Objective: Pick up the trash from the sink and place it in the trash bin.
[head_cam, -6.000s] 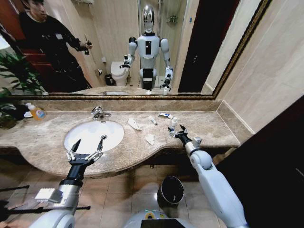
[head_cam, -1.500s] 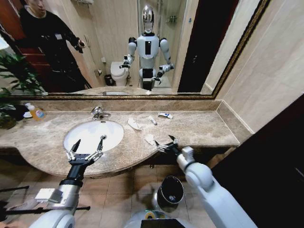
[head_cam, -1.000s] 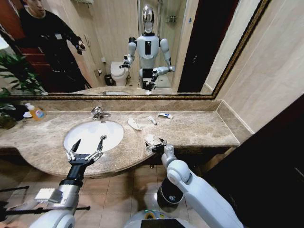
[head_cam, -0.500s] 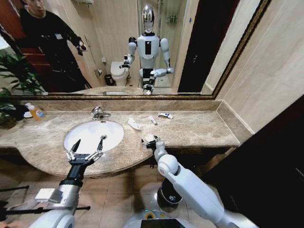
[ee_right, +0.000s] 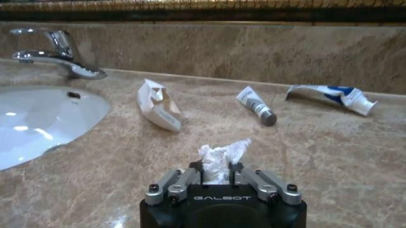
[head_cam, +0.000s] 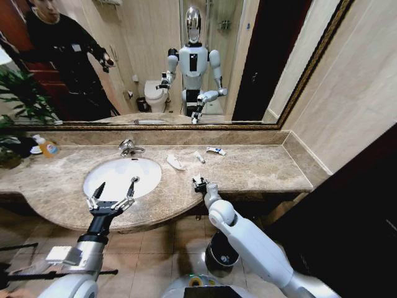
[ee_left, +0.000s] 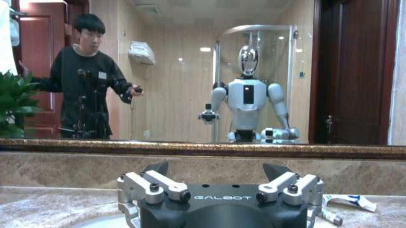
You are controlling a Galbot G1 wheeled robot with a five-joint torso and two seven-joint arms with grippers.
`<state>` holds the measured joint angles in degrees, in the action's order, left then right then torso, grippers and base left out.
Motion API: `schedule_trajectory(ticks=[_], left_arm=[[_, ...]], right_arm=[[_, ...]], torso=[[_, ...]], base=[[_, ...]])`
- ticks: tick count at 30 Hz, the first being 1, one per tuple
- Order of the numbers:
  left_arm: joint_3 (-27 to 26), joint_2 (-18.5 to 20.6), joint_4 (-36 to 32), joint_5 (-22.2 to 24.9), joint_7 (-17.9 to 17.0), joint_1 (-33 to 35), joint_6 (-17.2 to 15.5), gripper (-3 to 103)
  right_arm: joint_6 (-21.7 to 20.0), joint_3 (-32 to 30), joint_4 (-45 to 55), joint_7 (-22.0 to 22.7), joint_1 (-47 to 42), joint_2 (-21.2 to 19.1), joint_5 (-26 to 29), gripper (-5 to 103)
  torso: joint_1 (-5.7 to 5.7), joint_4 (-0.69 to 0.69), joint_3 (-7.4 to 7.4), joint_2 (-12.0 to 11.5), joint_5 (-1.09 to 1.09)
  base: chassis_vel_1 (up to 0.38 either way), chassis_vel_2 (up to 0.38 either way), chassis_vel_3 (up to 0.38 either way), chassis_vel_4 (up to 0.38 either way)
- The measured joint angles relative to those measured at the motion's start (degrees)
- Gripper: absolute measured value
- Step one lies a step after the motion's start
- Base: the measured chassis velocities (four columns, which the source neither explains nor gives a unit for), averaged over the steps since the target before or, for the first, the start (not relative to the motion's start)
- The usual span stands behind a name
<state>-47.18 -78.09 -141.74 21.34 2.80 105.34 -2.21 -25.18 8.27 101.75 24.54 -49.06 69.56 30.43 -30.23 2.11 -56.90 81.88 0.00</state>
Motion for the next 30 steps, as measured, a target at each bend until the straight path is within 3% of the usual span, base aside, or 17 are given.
schedule_trajectory(ticks=[6,10,11,12,13,15,16,18,19,21,25,27,28,30], left_arm=[[-0.01,0.0,0.0,0.0,0.0,0.0,0.0,100],[0.0,0.0,0.0,0.0,0.02,0.0,0.0,100],[0.0,0.0,0.01,0.0,-0.01,0.0,0.0,100],[0.0,0.0,0.0,0.0,0.02,0.0,0.0,100],[0.0,0.0,0.0,0.0,0.02,0.0,0.0,100],[0.01,0.01,0.01,0.0,0.05,0.0,0.0,100],[0.01,0.01,0.01,0.0,0.05,0.0,0.0,100],[0.0,0.0,0.0,0.0,0.01,0.0,0.0,100],[0.0,0.0,0.0,0.0,0.01,0.0,0.0,100],[0.0,0.0,0.0,0.0,0.0,0.0,0.0,100],[0.0,0.0,0.0,0.0,0.0,0.0,0.0,100],[0.0,0.0,0.0,0.0,0.0,0.0,0.0,100],[0.0,0.0,0.0,0.0,0.0,0.0,0.0,100],[0.0,0.0,0.0,-0.01,0.0,0.0,0.0,100]], right_arm=[[0.66,-4.62,4.89,-1.82,-1.62,-1.73,0.6,7],[-1.49,-10.11,10.88,-5.03,-3.99,-4.92,3.48,5],[-2.26,-11.84,12.79,-7.0,-5.09,-6.43,4.24,5],[-3.37,-15.76,16.56,-12.07,-8.48,-10.35,5.23,5],[-3.37,-15.76,16.56,-12.07,-8.48,-10.35,5.23,5],[-3.46,-21.12,20.16,-18.6,-13.85,-14.94,5.52,5],[-3.46,-21.12,20.16,-18.6,-13.85,-14.94,5.52,5],[-3.75,-29.38,21.51,-25.24,-20.53,-17.76,5.65,5],[-3.75,-29.38,21.51,-25.24,-20.53,-17.76,5.65,5],[-5.48,-36.31,19.45,-32.81,-26.01,-18.05,5.14,5],[-3.99,-38.93,15.49,-38.05,-30.1,-17.43,2.56,5],[-0.61,-38.28,8.75,-41.29,-31.84,-15.34,-2.19,5],[-0.61,-38.28,8.75,-41.29,-31.84,-15.34,-2.19,5],[3.34,-35.83,1.29,-42.47,-31.7,-12.32,-7.05,5]], torso=[[0.0,0.01,0.0,0.0,0.02],[0.0,0.01,0.0,0.0,0.01],[0.0,0.01,0.0,0.0,0.01],[0.0,0.0,0.01,0.0,0.03],[0.0,0.0,0.01,0.0,0.03],[0.0,-0.01,0.01,0.01,0.01],[0.0,-0.01,0.01,0.01,0.01],[0.01,-0.01,0.01,0.01,0.02],[0.01,-0.01,0.01,0.01,0.02],[0.01,-0.01,0.01,0.01,0.02],[0.01,-0.01,0.01,0.01,0.01],[0.01,-0.01,0.01,0.01,0.02],[0.01,-0.01,0.01,0.01,0.02],[0.01,0.0,0.01,0.01,0.03]], base=[[0.0,0.0,0.0,0.0],[0.0,0.0,0.0,0.0],[0.0,0.0,0.0,0.0],[0.0,0.0,0.0,0.0],[0.0,0.0,0.0,0.0],[0.0,0.0,0.0,0.0],[0.0,0.0,0.0,0.0],[0.0,0.0,0.0,0.0],[0.0,0.0,0.0,0.0],[0.0,0.0,0.0,0.0],[0.0,0.0,0.0,0.0],[0.0,0.0,0.0,0.0],[0.0,0.0,0.0,0.0],[0.0,0.0,0.0,0.0]])
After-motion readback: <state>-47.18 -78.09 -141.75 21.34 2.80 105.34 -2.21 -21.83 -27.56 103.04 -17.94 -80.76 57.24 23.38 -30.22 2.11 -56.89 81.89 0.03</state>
